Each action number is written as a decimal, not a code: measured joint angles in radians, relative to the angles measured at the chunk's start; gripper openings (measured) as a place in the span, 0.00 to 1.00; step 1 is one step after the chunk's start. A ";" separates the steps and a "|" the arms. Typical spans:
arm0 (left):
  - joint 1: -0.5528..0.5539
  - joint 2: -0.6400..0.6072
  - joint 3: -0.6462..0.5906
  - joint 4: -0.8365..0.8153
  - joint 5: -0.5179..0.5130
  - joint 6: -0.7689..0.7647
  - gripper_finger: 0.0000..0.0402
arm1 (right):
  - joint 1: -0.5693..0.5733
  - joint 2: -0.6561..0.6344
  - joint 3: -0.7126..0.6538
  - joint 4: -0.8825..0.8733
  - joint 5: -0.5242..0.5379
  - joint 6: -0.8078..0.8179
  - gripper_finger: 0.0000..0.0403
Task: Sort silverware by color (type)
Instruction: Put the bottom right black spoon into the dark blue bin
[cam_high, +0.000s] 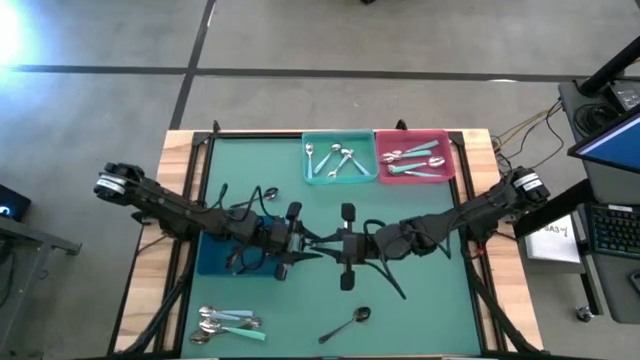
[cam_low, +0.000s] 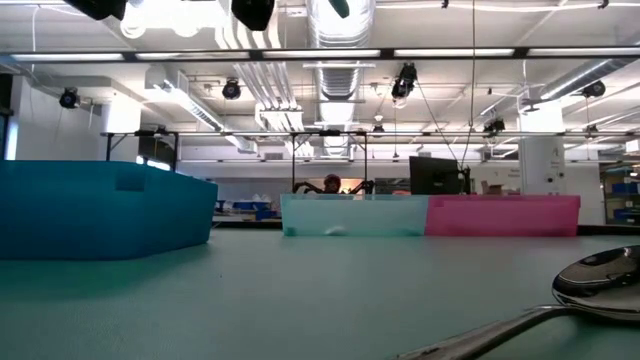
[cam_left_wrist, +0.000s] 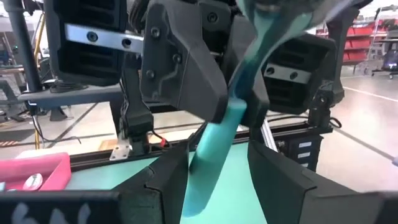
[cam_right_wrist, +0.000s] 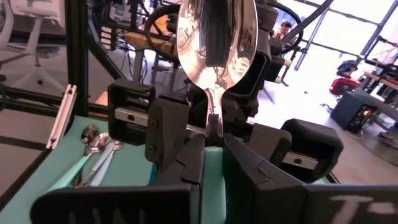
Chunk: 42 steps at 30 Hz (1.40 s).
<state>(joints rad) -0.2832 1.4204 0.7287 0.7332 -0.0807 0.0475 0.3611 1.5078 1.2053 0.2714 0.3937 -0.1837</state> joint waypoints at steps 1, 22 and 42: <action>0.000 0.001 0.003 0.000 -0.009 0.000 0.37 | 0.000 0.000 0.000 0.000 -0.004 0.001 0.07; 0.003 0.003 -0.008 -0.010 -0.077 -0.043 0.10 | 0.001 -0.050 0.003 -0.241 -0.005 0.266 0.33; 0.249 0.125 0.081 -0.016 -0.029 -0.034 0.10 | 0.117 -0.093 0.000 -0.802 0.023 0.837 0.40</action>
<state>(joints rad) -0.0344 1.5455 0.8098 0.7171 -0.1097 0.0139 0.4786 1.4151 1.2057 -0.5302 0.4163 0.6535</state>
